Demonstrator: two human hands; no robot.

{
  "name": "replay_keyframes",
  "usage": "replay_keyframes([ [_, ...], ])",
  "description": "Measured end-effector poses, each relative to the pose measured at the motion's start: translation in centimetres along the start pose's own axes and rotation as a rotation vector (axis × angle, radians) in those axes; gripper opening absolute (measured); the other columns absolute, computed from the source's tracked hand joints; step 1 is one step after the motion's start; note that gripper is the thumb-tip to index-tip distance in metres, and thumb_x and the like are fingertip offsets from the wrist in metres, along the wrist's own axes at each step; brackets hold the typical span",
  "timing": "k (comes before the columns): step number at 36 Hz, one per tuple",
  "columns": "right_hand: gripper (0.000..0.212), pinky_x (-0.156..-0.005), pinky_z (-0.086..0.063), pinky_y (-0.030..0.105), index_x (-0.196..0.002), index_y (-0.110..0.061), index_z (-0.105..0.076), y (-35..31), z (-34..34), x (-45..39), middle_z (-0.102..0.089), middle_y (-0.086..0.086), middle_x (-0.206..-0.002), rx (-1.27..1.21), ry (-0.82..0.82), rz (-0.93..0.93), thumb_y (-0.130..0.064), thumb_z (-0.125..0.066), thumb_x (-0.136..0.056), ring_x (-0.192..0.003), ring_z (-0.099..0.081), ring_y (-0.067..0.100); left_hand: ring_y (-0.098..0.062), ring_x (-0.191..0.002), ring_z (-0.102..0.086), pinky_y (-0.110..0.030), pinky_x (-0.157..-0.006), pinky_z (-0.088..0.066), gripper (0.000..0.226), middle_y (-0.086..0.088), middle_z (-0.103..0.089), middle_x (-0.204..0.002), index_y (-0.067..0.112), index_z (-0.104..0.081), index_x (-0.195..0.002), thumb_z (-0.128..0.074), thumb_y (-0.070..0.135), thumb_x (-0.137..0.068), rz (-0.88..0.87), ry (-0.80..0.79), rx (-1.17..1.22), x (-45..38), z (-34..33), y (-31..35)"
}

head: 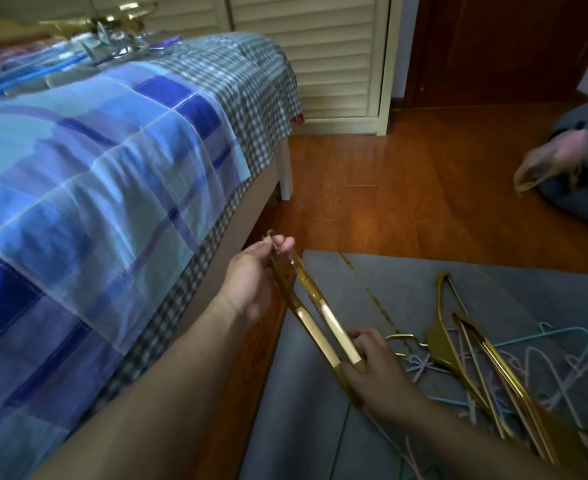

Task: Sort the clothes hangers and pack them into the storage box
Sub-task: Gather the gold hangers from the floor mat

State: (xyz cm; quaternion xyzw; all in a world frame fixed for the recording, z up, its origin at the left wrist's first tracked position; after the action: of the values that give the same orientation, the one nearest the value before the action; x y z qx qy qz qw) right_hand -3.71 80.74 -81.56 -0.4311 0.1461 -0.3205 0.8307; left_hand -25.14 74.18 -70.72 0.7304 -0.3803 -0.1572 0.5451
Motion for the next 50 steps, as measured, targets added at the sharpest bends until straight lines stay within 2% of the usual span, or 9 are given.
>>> replay_keyframes([
  [6, 0.014, -0.067, -0.057, 0.035, -0.085, -0.028, -0.062, 0.5, 2.2, -0.3, -0.066, -0.01, -0.093, -0.109, 0.154, -0.097, -0.019, -0.072, -0.084, -0.08, -0.064, 0.005, -0.02, -0.102, -0.072, -0.041, -0.103, -0.042, 0.022, -0.01, -0.078, -0.099, 0.01, -0.066, -0.11, -0.046, 0.019, -0.107, -0.032, 0.104, -0.262, 0.0, 0.3, 0.4],
  [10, 0.013, -0.06, -0.05, 0.039, -0.095, -0.028, -0.052, 0.5, 6.2, -2.3, -0.062, -0.003, -0.078, 0.263, 0.15, -0.13, -0.024, -0.064, -0.093, -0.074, -0.064, 0.02, -0.019, -0.081, -0.068, -0.03, -0.082, -0.049, 0.021, -0.01, -0.073, -0.086, 0.004, -0.069, -0.111, -0.052, 0.013, -0.103, -0.046, 0.115, -0.268, 0.1, 1.4, 0.8],
  [16, 0.023, -0.109, -0.027, 0.051, -0.093, -0.016, -0.064, 0.4, 13.9, -3.9, -0.065, 0.005, -0.077, 0.863, 0.64, -0.133, -0.004, -0.072, -0.074, -0.097, -0.058, 0.03, -0.021, -0.085, -0.064, -0.038, -0.091, -0.05, 0.018, -0.006, -0.067, -0.088, 0.007, -0.072, -0.106, -0.058, 0.016, -0.101, -0.079, 0.124, -0.367, 0.0, 2.6, 1.5],
  [20, 0.017, -0.115, -0.017, 0.056, -0.084, -0.013, -0.065, 2.1, 16.8, -3.8, -0.064, 0.007, -0.076, 0.901, 0.717, -0.071, 0.002, -0.063, -0.076, -0.105, -0.048, 0.033, -0.023, -0.083, -0.063, -0.041, -0.09, -0.05, 0.014, -0.005, -0.068, -0.086, 0.01, -0.073, -0.098, -0.059, 0.01, -0.096, -0.089, 0.158, -0.409, 0.1, 3.1, 1.7],
  [25, 0.024, -0.117, -0.013, 0.06, -0.098, -0.009, -0.071, 3.8, 18.4, -4.0, -0.064, 0.013, -0.114, 0.725, 0.819, -0.118, 0.004, -0.062, -0.081, -0.122, -0.038, 0.037, -0.022, -0.088, -0.062, -0.036, -0.085, -0.049, 0.015, -0.005, -0.069, -0.093, 0.014, -0.076, -0.097, -0.061, 0.018, -0.097, -0.089, 0.145, -0.441, 0.2, 2.8, 2.2],
  [34, 0.02, -0.095, -0.04, 0.045, -0.086, -0.007, -0.071, 2.5, 15.9, -7.6, -0.062, 0.013, -0.103, 0.502, 0.678, 0.025, 0.004, -0.056, -0.08, -0.105, -0.051, 0.032, -0.02, -0.081, -0.066, -0.028, -0.081, -0.052, 0.029, -0.012, -0.07, -0.081, 0.007, -0.066, -0.083, -0.049, 0.014, -0.105, -0.021, -0.1, -0.566, 1.4, -1.4, 2.4],
  [41, 0.015, -0.108, -0.029, 0.04, -0.091, -0.011, -0.073, 0.9, 14.2, -8.0, -0.041, -0.01, -0.115, 0.296, 0.62, 0.057, -0.003, -0.06, -0.088, -0.129, -0.031, 0.035, -0.02, -0.077, -0.064, -0.04, -0.103, -0.043, 0.031, -0.017, -0.064, -0.081, -0.002, -0.064, -0.099, -0.046, 0.021, -0.106, 0.066, -0.254, -0.515, 2.5, -3.8, 3.2],
  [47, 0.022, -0.092, -0.015, 0.019, -0.083, -0.031, -0.064, 3.9, 13.2, -8.7, -0.051, 0.003, -0.131, 0.331, 0.413, -0.068, -0.036, -0.042, -0.087, -0.128, -0.029, 0.027, -0.014, -0.062, -0.058, -0.021, -0.067, -0.051, 0.034, -0.008, -0.051, -0.072, 0.005, -0.06, -0.079, -0.047, 0.022, -0.106, 0.16, -0.355, -0.555, 3.3, -6.0, 3.3],
  [50, 0.024, -0.08, -0.01, 0.013, -0.08, -0.037, -0.055, 6.1, 13.4, -8.8, -0.054, 0.001, -0.126, 0.389, 0.406, -0.138, -0.044, -0.032, -0.078, -0.124, -0.032, 0.022, -0.016, -0.067, -0.059, -0.028, -0.072, -0.051, 0.026, -0.008, -0.056, -0.073, 0.006, -0.062, -0.085, -0.057, 0.026, -0.102, 0.184, -0.419, -0.613, 3.6, -6.5, 2.6],
])
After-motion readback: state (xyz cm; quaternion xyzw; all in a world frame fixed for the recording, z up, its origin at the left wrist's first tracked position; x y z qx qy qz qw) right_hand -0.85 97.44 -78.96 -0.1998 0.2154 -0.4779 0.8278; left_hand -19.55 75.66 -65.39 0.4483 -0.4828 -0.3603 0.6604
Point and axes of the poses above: each hand's wrist, its own x-axis away from the middle knuckle, its own z-axis out of the back of the hand, y = z × x, the point moved 2 cm from there along -x, towards the middle knuckle
